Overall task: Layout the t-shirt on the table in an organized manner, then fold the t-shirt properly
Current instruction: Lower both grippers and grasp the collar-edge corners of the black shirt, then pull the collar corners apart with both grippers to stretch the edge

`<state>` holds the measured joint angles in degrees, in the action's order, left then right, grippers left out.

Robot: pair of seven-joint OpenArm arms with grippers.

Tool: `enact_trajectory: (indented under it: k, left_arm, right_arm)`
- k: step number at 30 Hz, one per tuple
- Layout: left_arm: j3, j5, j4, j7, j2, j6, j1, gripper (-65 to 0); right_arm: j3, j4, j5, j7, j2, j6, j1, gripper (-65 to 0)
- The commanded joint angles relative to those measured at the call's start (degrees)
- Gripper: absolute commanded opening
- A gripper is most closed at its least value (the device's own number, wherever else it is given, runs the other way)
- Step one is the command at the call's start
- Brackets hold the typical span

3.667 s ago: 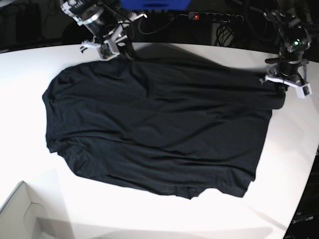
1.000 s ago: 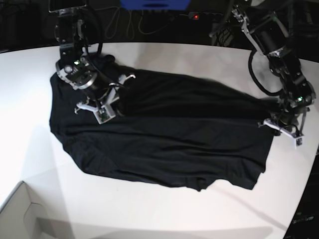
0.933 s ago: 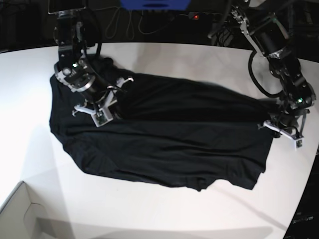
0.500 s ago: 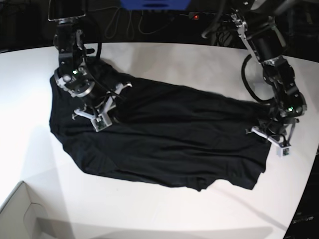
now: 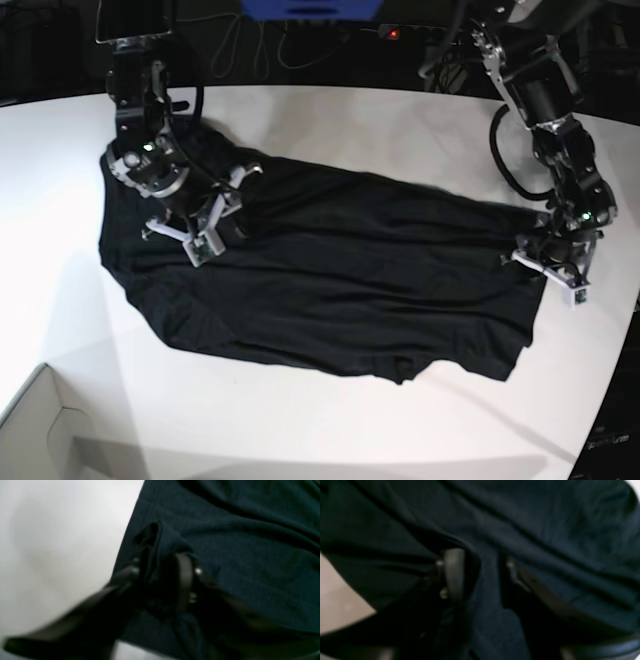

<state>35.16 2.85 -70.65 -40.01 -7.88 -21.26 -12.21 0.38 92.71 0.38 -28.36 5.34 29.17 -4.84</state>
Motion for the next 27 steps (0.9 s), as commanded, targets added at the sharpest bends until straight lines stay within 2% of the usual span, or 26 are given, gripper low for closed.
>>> enact_trajectory:
  k: [1, 4, 9, 12, 16, 23, 25, 27]
  left_arm:
    - [1.2, 0.7, -3.2, 1.6, -1.0, -0.2, -0.9, -36.5]
    - [4.6, 0.8, -8.6, 1.6, -0.4, -0.4, 2.1, -31.5]
    - [5.9, 0.9, -9.5, 2.3, -0.4, -0.6, 6.2, -31.3]
    - [5.9, 1.0, -5.7, 2.7, -0.3, -0.6, 7.4, -31.3]
    - [5.9, 3.3, -1.0, 6.1, -0.3, -0.6, 7.5, -31.3]
    - [5.5, 4.5, 3.1, 7.5, -0.6, -0.6, 7.3, -31.7]
    - [5.5, 4.5, 3.3, 7.5, -0.5, -0.6, 7.3, -33.6]
    - [5.5, 4.6, 3.3, 7.5, -0.5, -0.6, 7.2, -43.7]
  right_arm:
    - [2.1, 2.5, 0.5, 1.7, 0.1, 0.1, -0.3, -36.8]
    - [5.6, 6.6, 0.7, 1.7, -0.6, 0.1, -2.8, -32.4]
    - [9.5, 11.2, 0.7, 1.7, -1.2, 0.1, -7.7, -29.0]
    - [10.4, 12.7, 0.7, 1.8, -1.3, 0.1, -10.9, -25.5]
    - [10.5, 13.8, 0.6, 1.9, -1.2, -0.1, -13.8, -20.6]
    - [14.3, 15.4, 0.5, 1.9, -1.3, -0.1, -19.6, -20.0]
    - [15.0, 15.4, 0.5, 1.9, -1.3, -0.1, -21.7, -20.0]
    - [15.8, 15.4, 0.5, 1.9, -1.3, 0.1, -23.8, -20.0]
